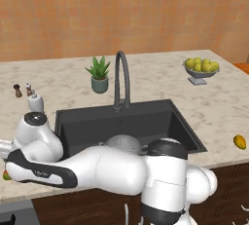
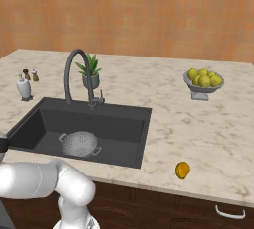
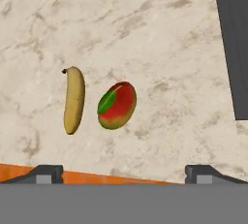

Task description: Put the colander in the sink, put the mango, mango, banana in the colander, and turn on the sink faucet and pour water over the colander.

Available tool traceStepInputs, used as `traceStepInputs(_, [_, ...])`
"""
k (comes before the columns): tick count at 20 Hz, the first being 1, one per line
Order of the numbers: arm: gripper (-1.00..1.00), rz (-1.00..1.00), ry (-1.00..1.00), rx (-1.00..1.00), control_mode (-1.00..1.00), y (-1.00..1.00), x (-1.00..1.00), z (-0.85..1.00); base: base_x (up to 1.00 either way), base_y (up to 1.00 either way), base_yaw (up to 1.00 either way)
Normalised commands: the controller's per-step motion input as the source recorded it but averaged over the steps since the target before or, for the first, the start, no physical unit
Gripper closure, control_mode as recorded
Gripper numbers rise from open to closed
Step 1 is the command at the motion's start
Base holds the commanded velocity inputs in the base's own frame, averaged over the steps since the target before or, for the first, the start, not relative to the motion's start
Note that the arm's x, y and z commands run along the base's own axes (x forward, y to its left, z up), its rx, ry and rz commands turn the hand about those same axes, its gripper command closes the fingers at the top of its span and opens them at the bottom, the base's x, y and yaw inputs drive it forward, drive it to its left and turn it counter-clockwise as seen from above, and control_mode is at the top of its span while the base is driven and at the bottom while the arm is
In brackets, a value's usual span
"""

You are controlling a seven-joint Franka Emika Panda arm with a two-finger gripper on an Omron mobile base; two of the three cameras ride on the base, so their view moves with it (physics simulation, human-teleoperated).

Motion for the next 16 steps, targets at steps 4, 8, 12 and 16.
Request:
traceStepInputs(4, [-1.0, -0.01, 0.09, 0.0, -1.0, 0.0, 0.24, -0.76, 0.0, 0.0, 0.0])
traceStepInputs(8, [-1.0, 0.0, 0.05, 0.01, -1.0, 0.0, 0.21, -0.22, 0.0, 0.0, 0.0])
traceStepInputs(12, [-1.0, 0.0, 0.09, 0.06, -1.0, 0.15, 0.08, -0.21, 0.0, 0.0, 0.0])
traceStepInputs(16, [-1.0, 0.0, 0.05, 0.02, -1.0, 0.31, 0.0, -0.21, 0.0, 0.0, 0.0])
